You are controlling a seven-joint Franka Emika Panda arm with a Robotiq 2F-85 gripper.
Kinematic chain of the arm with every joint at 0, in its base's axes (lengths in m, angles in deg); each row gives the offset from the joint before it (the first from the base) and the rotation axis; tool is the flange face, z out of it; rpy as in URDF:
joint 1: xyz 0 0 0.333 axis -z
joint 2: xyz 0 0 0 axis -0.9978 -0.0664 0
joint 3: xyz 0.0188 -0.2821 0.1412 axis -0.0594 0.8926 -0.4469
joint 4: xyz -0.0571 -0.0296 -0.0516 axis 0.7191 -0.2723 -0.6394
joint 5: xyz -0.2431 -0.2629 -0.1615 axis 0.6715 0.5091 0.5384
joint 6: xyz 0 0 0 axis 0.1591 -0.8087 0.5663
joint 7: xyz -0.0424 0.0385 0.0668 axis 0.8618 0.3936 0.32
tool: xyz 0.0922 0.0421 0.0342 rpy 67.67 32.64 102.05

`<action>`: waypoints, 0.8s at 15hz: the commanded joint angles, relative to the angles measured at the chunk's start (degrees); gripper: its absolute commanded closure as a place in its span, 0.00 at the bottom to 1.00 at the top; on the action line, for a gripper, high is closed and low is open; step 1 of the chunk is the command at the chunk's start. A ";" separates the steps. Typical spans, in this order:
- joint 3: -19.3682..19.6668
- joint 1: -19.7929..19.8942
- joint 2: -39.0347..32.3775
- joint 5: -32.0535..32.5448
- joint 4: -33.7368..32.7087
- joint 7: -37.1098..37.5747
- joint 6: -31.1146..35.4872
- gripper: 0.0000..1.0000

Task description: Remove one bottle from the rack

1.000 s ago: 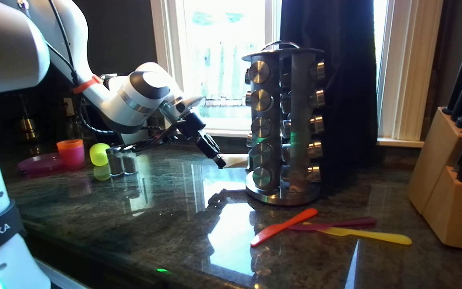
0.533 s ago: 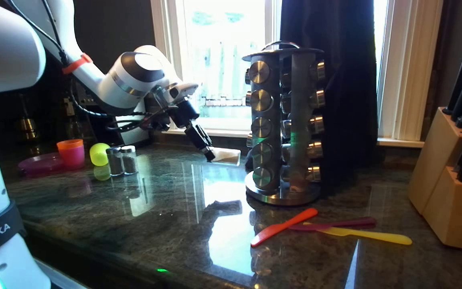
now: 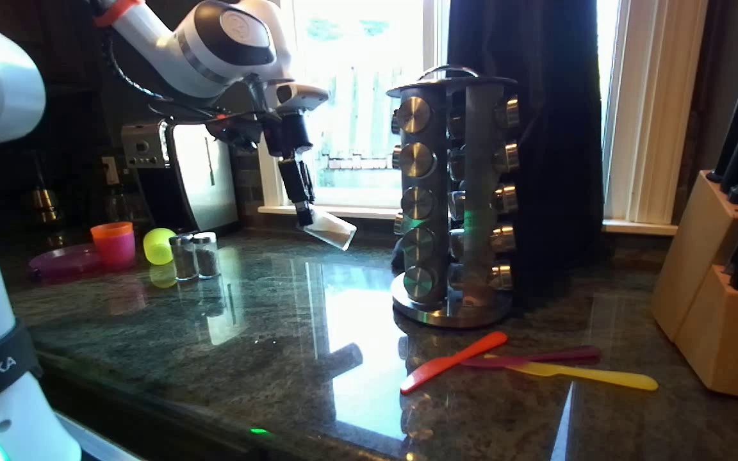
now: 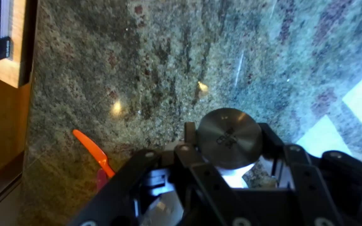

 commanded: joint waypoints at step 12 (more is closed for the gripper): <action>56.47 -51.62 -16.57 -12.27 -12.55 -10.84 -26.95 0.75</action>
